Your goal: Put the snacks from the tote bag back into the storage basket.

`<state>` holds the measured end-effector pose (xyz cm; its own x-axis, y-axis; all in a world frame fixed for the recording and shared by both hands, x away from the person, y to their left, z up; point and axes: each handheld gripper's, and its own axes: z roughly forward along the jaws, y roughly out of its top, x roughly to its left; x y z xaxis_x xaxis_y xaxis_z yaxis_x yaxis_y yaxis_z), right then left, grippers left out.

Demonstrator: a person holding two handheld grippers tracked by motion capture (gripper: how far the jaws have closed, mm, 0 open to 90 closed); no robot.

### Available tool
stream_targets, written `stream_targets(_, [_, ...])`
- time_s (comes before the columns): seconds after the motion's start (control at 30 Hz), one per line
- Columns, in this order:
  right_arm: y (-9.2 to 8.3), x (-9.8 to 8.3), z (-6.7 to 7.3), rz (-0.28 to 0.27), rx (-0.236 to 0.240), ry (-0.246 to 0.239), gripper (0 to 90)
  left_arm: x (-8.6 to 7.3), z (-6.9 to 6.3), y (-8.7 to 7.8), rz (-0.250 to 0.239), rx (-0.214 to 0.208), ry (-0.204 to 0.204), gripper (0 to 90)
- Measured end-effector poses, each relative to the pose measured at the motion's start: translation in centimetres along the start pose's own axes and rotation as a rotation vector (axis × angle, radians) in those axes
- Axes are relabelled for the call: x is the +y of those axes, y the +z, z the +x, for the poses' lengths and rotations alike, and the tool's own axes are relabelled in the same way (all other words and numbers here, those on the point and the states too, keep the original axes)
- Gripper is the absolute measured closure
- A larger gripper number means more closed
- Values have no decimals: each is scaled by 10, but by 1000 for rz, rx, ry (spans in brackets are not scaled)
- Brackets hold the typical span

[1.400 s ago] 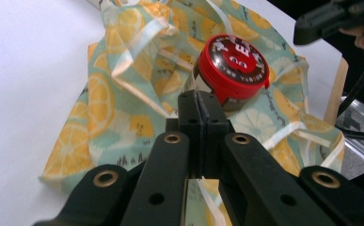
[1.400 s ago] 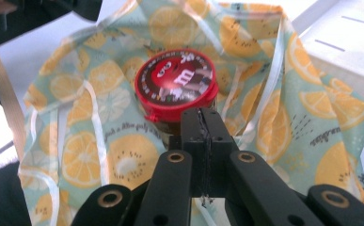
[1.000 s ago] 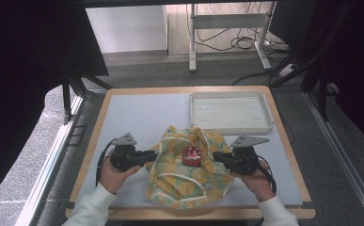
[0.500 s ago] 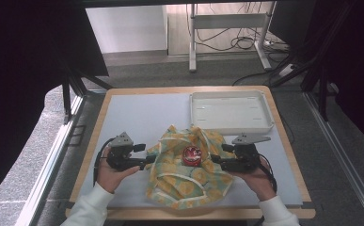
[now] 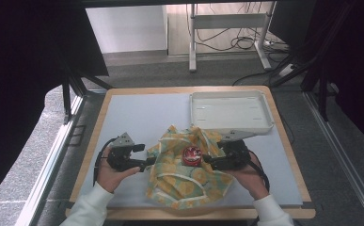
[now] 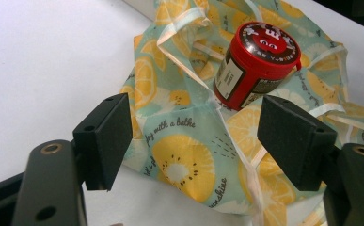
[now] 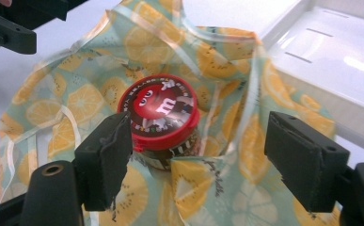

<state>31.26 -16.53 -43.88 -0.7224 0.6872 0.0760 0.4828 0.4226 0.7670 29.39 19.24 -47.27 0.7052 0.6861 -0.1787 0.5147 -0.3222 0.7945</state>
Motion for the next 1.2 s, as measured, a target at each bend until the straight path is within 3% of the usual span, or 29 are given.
stream_targets(0.83, [61,18,28,146,-1,-35,131,-1,6,2,15,-1,-16,274])
stream_targets(1.2, [85,17,25,215,-20,-12,121,-4,7,2,20,-1,-24,275])
